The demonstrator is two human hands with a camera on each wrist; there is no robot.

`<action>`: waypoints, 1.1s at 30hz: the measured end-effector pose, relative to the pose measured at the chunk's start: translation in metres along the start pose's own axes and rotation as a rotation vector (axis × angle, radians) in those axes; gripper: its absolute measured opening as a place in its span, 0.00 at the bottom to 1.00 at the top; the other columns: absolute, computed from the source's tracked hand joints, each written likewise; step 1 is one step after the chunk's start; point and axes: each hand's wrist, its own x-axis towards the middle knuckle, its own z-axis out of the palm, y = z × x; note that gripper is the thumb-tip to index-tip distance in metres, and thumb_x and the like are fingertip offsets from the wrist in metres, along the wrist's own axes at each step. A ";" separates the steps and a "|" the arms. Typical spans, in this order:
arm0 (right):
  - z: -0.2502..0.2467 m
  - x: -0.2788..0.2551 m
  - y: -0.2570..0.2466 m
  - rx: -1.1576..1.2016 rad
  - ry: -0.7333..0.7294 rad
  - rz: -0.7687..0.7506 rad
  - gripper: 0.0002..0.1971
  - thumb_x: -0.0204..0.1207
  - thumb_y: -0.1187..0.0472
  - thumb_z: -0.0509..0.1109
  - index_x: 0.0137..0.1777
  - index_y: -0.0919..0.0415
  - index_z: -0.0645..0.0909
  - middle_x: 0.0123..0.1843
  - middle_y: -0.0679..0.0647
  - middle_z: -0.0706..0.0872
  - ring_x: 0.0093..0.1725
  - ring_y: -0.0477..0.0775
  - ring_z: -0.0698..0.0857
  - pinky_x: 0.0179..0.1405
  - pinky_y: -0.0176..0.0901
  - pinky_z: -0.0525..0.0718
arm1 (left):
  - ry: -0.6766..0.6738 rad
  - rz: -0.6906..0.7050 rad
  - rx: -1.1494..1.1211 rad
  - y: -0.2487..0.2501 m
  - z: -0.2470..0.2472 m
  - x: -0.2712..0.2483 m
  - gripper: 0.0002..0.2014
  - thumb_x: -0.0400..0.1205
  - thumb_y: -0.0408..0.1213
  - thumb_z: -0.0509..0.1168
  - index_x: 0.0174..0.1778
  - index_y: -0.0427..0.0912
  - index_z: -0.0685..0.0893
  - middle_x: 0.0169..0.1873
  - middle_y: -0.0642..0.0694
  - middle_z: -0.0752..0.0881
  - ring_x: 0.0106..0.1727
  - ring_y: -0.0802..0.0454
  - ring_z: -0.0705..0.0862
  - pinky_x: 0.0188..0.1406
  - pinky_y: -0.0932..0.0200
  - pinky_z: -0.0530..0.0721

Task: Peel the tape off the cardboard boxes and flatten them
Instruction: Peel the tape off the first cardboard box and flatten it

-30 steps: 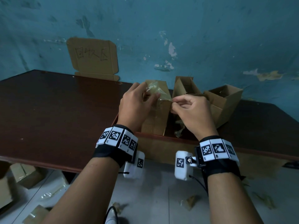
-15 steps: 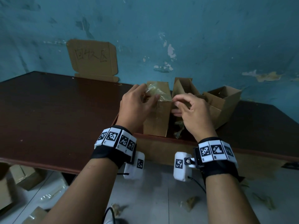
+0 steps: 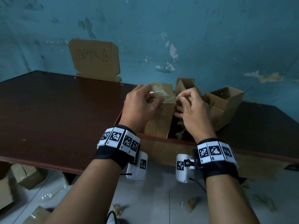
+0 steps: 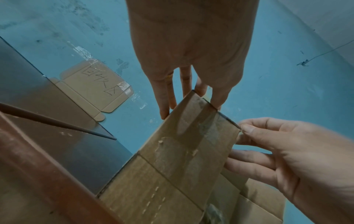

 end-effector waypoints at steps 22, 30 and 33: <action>0.012 0.003 -0.025 -0.294 0.100 -0.135 0.15 0.90 0.45 0.67 0.54 0.55 0.87 0.45 0.48 0.86 0.44 0.45 0.86 0.41 0.34 0.81 | 0.044 0.014 0.036 0.000 0.005 0.000 0.15 0.81 0.55 0.76 0.43 0.49 0.82 0.41 0.53 0.83 0.42 0.51 0.84 0.41 0.44 0.87; 0.017 0.005 -0.031 -0.125 0.082 -0.095 0.12 0.83 0.49 0.78 0.56 0.57 0.94 0.51 0.46 0.90 0.53 0.42 0.89 0.55 0.41 0.88 | 0.044 0.045 -0.006 0.006 0.006 -0.003 0.14 0.84 0.42 0.77 0.40 0.39 0.81 0.37 0.48 0.84 0.43 0.45 0.82 0.42 0.45 0.82; 0.015 0.004 -0.035 -0.090 0.037 -0.044 0.15 0.78 0.50 0.84 0.61 0.54 0.91 0.54 0.44 0.92 0.56 0.39 0.89 0.59 0.38 0.88 | -0.031 0.026 -0.095 0.005 0.004 -0.004 0.08 0.84 0.40 0.73 0.49 0.38 0.86 0.44 0.46 0.89 0.48 0.47 0.88 0.50 0.39 0.89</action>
